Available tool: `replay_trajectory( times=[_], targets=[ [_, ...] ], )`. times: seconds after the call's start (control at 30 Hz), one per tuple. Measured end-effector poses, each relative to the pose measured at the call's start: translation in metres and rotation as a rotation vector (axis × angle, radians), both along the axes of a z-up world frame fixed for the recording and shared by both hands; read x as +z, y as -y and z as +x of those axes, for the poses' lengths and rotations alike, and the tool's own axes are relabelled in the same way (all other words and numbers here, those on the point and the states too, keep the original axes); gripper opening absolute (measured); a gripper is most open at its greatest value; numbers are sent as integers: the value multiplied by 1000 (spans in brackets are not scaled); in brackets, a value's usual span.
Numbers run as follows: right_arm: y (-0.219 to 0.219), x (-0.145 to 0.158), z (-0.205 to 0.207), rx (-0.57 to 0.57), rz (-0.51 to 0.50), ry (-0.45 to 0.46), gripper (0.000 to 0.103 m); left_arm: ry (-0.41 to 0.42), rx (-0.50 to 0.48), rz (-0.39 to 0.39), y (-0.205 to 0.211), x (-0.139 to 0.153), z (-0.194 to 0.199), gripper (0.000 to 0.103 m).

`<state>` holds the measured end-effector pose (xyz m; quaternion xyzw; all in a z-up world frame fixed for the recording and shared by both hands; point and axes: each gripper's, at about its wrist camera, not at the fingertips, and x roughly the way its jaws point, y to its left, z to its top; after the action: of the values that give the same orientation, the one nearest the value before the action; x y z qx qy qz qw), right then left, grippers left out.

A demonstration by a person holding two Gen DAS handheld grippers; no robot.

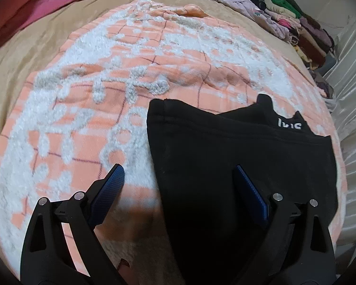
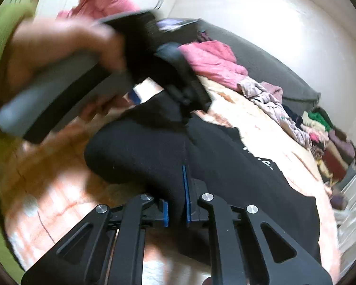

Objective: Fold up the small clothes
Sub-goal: 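Grasp the black sweatshirt bundle edge with the right tool while the left tool grasps it too, then lift the grasped bundle edge upward with both tools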

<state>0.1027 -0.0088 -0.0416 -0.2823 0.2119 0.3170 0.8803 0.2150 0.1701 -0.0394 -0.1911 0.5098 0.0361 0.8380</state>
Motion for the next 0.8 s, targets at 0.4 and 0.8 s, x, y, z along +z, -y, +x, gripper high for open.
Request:
replay_trajectory(
  times=[0.4, 0.8],
  targets=[
    [62, 39, 16, -88, 178, -24, 7, 87, -62, -97, 54, 44, 3, 30],
    [117, 54, 14, -180, 278, -7, 7, 184, -111, -40, 107, 90, 5, 22]
  ],
)
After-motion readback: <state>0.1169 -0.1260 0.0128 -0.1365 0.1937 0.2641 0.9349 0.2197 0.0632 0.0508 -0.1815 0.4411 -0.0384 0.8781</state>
